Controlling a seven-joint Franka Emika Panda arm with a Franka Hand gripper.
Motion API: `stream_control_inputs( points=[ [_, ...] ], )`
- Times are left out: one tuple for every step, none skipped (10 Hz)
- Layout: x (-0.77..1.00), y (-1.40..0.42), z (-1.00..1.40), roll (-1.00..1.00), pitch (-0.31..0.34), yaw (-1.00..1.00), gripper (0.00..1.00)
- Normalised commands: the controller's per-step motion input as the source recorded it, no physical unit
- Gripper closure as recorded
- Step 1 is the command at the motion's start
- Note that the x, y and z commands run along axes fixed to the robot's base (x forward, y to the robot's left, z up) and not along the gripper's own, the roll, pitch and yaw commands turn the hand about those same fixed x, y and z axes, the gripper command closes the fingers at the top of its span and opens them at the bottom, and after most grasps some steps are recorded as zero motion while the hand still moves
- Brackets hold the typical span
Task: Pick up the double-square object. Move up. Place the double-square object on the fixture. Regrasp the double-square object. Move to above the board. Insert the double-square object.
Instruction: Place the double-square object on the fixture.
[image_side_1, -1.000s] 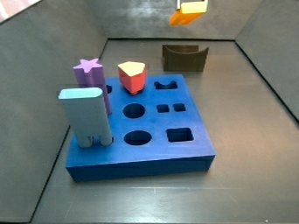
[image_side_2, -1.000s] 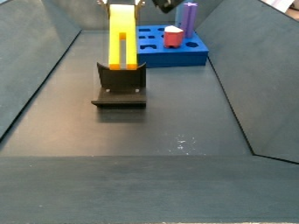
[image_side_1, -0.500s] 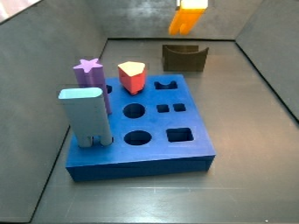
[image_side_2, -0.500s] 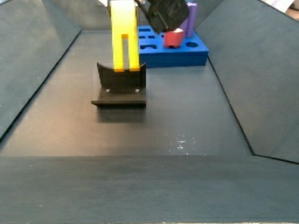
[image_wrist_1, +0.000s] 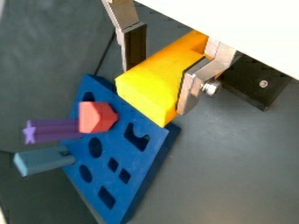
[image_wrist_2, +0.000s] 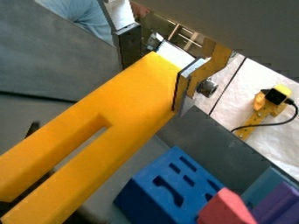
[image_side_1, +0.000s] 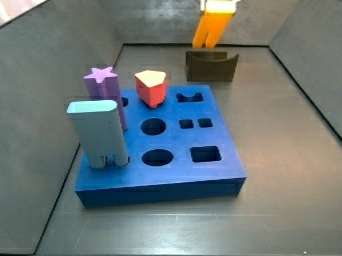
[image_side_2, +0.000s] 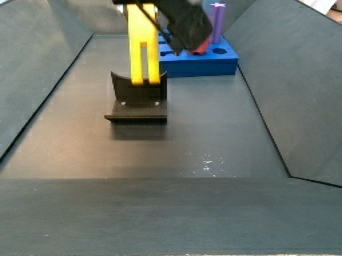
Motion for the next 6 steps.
stream_control_inputs(
  points=[
    [0.11,0.11,-1.00,-0.12,-0.013,-0.10,1.00],
    [0.11,0.10,-1.00,-0.11,-0.036,-0.09,1.00],
    [0.11,0.10,-1.00,-0.09,-0.053,-0.08,1.00],
    [0.10,0.08,-0.88,-0.08,-0.080,-0.06,1.00],
    [0.08,0.06,-0.69,-0.08,-0.090,-0.04,1.00],
    [0.07,0.03,-0.46,-0.08,-0.099,-0.02,1.00]
  ],
)
